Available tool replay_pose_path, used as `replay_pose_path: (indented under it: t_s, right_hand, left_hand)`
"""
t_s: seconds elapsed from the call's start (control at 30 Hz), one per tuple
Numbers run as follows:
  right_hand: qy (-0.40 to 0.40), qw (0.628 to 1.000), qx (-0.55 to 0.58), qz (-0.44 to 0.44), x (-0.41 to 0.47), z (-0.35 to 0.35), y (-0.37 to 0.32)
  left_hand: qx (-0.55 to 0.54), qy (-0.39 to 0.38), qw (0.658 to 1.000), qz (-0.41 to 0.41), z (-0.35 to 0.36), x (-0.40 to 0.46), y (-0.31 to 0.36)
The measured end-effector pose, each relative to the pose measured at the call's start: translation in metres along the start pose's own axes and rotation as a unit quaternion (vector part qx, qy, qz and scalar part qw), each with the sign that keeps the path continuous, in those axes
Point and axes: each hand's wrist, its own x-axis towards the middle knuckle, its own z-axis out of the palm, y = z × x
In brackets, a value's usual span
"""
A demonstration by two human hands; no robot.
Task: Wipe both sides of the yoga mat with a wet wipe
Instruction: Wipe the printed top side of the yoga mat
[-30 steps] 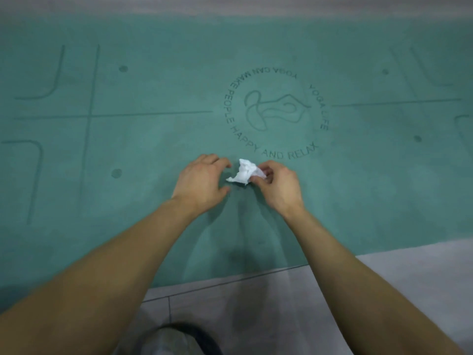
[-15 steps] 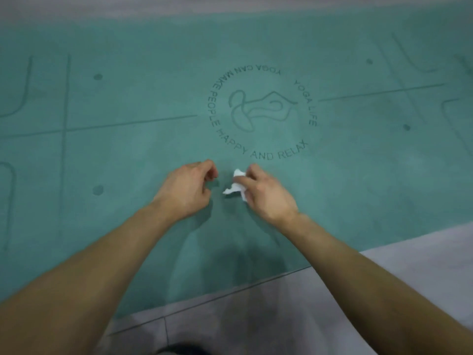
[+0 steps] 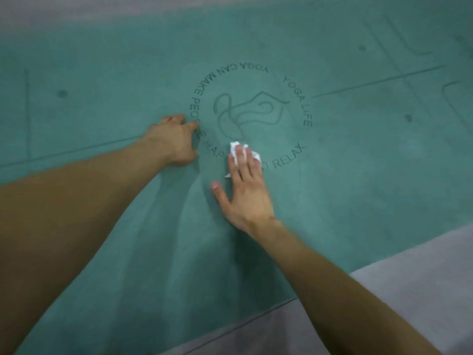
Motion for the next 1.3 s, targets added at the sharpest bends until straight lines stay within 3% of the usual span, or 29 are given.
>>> replay_pose_path:
  t_s: [0.07, 0.1, 0.13, 0.23, 0.27, 0.33, 0.43, 0.5, 0.6, 0.67, 0.73, 0.77, 0.87, 0.93, 1.0, 1.1, 1.17, 1.23, 1.3]
  right_hand:
    - [-0.047, 0.991, -0.014, -0.127, -0.008, -0.001, 0.0]
    - [-0.041, 0.988, -0.026, -0.147, 0.002, -0.009, 0.02]
    - [-0.033, 0.992, -0.043, -0.111, 0.016, -0.016, 0.045]
    - [0.003, 0.985, -0.053, 0.163, 0.057, -0.042, 0.109]
    - [0.002, 0.978, -0.047, 0.201, 0.065, -0.044, 0.108]
    - [0.001, 0.993, -0.02, 0.114, 0.075, -0.034, 0.065]
    - [-0.073, 0.984, -0.009, -0.164, 0.074, -0.009, -0.001]
    - [-0.088, 0.973, -0.019, -0.214, 0.085, -0.014, 0.005]
    - [-0.04, 0.999, -0.036, -0.002, 0.104, -0.04, 0.079]
    - [-0.009, 0.989, -0.036, 0.142, 0.112, -0.055, 0.12]
    - [0.014, 0.986, 0.002, 0.167, 0.117, -0.05, 0.096]
    - [0.012, 0.992, 0.036, 0.122, 0.118, -0.041, 0.067]
    - [-0.063, 0.987, 0.04, -0.14, 0.101, -0.008, -0.012]
    - [-0.078, 0.976, 0.021, -0.202, 0.101, -0.017, -0.012]
    - [-0.063, 0.993, 0.008, -0.103, 0.11, -0.036, 0.038]
    - [-0.01, 0.989, -0.024, 0.148, 0.115, -0.069, 0.149]
    - [0.009, 0.979, -0.018, 0.205, 0.114, -0.073, 0.165]
    - [0.031, 0.985, 0.043, 0.167, 0.108, -0.055, 0.105]
    - [-0.015, 0.998, 0.06, -0.01, 0.093, -0.025, 0.026]
  left_hand:
    - [-0.005, -0.013, 1.0, -0.023, 0.001, 0.012, 0.0]
    - [-0.012, -0.017, 0.999, -0.03, 0.001, 0.017, 0.0]
    - [-0.017, -0.014, 0.999, -0.032, 0.002, 0.02, -0.001]
    - [-0.009, 0.003, 1.0, -0.025, 0.003, 0.02, -0.004]
    - [-0.008, 0.01, 1.0, -0.024, 0.004, 0.019, -0.005]
    - [-0.01, 0.024, 0.999, -0.031, 0.002, 0.017, -0.006]
    - [-0.014, 0.038, 0.998, -0.051, -0.001, 0.018, -0.004]
    - [-0.006, 0.034, 0.998, -0.055, -0.002, 0.018, -0.004]
    - [0.001, 0.031, 0.998, -0.055, 0.0, 0.016, -0.003]
    - [-0.003, 0.034, 0.998, -0.054, -0.001, 0.014, -0.002]
    - [0.0, 0.034, 0.998, -0.055, -0.002, 0.015, -0.002]
    - [0.002, 0.033, 0.998, -0.055, -0.004, 0.014, -0.002]
    - [-0.017, 0.038, 0.998, -0.057, -0.004, 0.014, -0.001]
    - [-0.019, 0.034, 0.997, -0.059, -0.004, 0.012, -0.002]
    - [-0.011, 0.03, 0.998, -0.056, -0.003, 0.011, -0.002]
    - [-0.009, 0.04, 0.998, -0.056, -0.002, 0.01, -0.002]
    - [-0.005, 0.045, 0.997, -0.056, -0.001, 0.011, -0.004]
    - [-0.003, 0.036, 0.998, -0.054, -0.002, 0.012, -0.004]
    - [-0.007, 0.036, 0.998, -0.055, -0.003, 0.013, -0.002]
